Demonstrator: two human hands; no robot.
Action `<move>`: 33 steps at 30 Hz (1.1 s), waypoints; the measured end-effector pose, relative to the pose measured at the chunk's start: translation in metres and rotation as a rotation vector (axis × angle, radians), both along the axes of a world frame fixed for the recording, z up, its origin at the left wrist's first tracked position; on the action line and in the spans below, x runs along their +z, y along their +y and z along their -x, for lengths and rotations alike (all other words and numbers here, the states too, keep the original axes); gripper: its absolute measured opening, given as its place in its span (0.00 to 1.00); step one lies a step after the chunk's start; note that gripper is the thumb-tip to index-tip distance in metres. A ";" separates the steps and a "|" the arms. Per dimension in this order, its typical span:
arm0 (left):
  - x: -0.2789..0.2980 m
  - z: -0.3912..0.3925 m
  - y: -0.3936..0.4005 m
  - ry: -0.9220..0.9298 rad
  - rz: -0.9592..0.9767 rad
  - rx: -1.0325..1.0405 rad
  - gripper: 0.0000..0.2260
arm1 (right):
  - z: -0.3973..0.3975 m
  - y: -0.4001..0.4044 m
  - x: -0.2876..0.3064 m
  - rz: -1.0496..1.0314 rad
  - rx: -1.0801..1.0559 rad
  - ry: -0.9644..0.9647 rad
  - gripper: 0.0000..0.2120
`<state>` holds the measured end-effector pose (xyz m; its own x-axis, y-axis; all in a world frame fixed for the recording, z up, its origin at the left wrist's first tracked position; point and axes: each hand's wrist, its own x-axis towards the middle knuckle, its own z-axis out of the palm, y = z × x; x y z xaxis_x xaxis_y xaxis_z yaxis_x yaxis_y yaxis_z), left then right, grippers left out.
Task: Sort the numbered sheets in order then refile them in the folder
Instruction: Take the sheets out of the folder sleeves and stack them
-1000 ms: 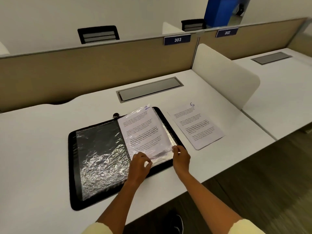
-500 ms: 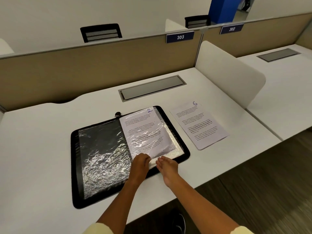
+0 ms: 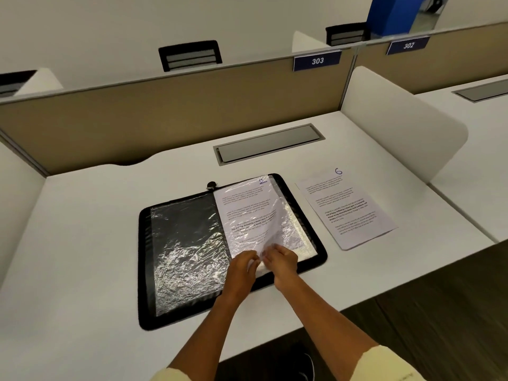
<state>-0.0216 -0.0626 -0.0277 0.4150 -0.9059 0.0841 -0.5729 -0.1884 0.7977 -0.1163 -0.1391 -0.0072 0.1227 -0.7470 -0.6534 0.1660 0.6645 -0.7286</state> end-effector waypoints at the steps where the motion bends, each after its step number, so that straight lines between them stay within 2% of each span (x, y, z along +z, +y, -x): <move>1: 0.000 0.000 0.000 0.022 -0.011 0.011 0.03 | -0.001 -0.001 0.000 0.007 0.010 -0.003 0.10; 11: -0.002 -0.004 0.000 0.154 -0.018 0.118 0.03 | 0.013 0.018 0.001 0.094 0.025 -0.125 0.20; 15: 0.001 -0.007 -0.002 0.219 -0.021 0.115 0.04 | 0.019 0.022 0.002 0.101 0.017 -0.152 0.17; 19: -0.001 -0.013 -0.004 0.270 -0.028 0.105 0.02 | 0.018 0.021 -0.001 0.150 0.044 -0.082 0.17; 24: 0.003 -0.019 -0.002 0.308 -0.056 0.122 0.03 | 0.016 0.014 0.000 0.208 0.025 0.104 0.04; 26: 0.006 -0.020 -0.002 0.302 -0.070 0.101 0.05 | 0.016 0.013 0.002 0.227 0.042 0.104 0.07; 30: 0.009 -0.020 -0.004 0.286 -0.090 0.061 0.05 | 0.012 0.014 -0.001 0.253 0.163 0.132 0.23; 33: 0.008 -0.018 -0.006 0.261 -0.092 0.047 0.06 | 0.006 0.016 -0.002 0.271 0.202 0.195 0.23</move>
<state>-0.0032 -0.0686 -0.0197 0.4538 -0.8839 -0.1126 -0.3391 -0.2882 0.8955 -0.1226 -0.1227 -0.0089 0.1780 -0.8692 -0.4613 -0.1081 0.4487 -0.8871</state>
